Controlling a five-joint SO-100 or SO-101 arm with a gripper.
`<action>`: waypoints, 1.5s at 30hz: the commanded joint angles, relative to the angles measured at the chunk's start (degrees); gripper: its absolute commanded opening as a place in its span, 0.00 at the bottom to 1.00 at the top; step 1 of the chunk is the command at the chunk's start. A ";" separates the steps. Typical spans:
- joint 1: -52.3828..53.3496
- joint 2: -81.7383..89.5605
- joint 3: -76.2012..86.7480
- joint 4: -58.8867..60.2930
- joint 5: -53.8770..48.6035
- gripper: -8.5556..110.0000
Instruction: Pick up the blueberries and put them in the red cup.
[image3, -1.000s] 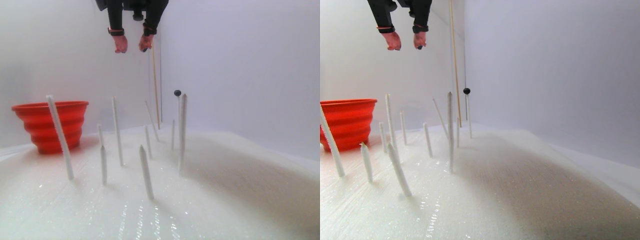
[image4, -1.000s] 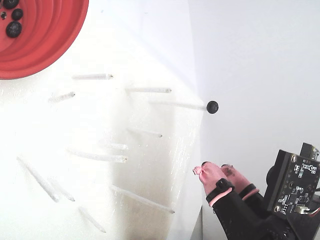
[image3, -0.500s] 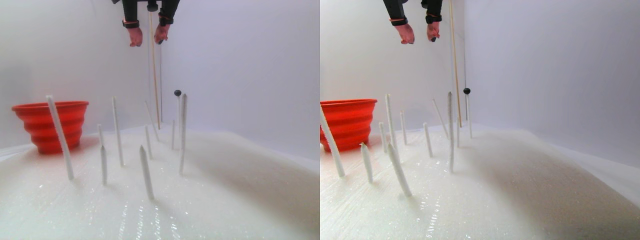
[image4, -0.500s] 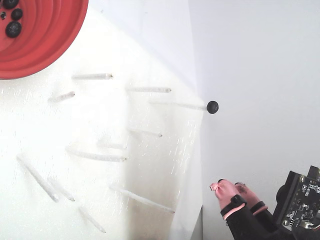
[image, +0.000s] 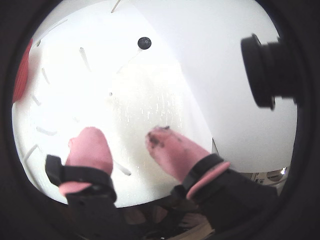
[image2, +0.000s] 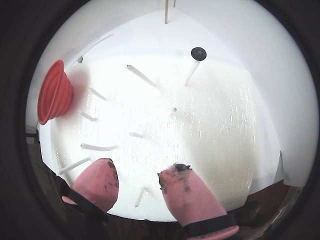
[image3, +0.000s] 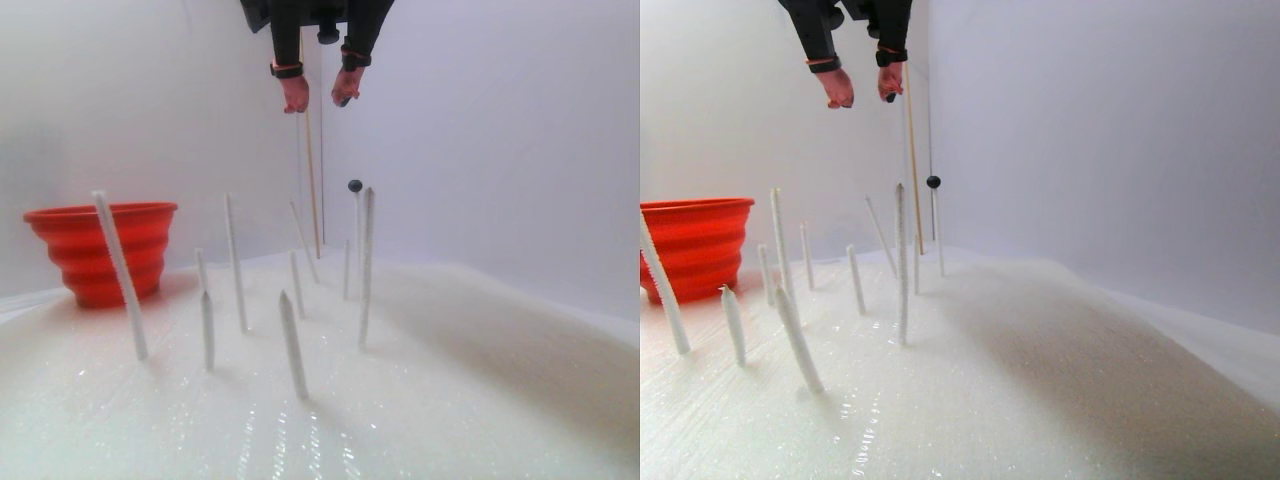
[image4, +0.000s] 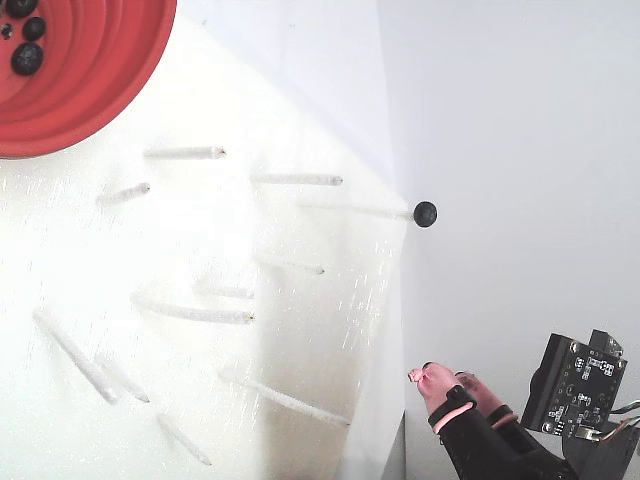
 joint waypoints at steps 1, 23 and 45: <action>0.70 -1.14 -5.45 -2.99 0.09 0.20; 4.48 -18.46 -12.66 -15.03 -0.62 0.21; 6.33 -33.31 -20.13 -24.26 1.32 0.23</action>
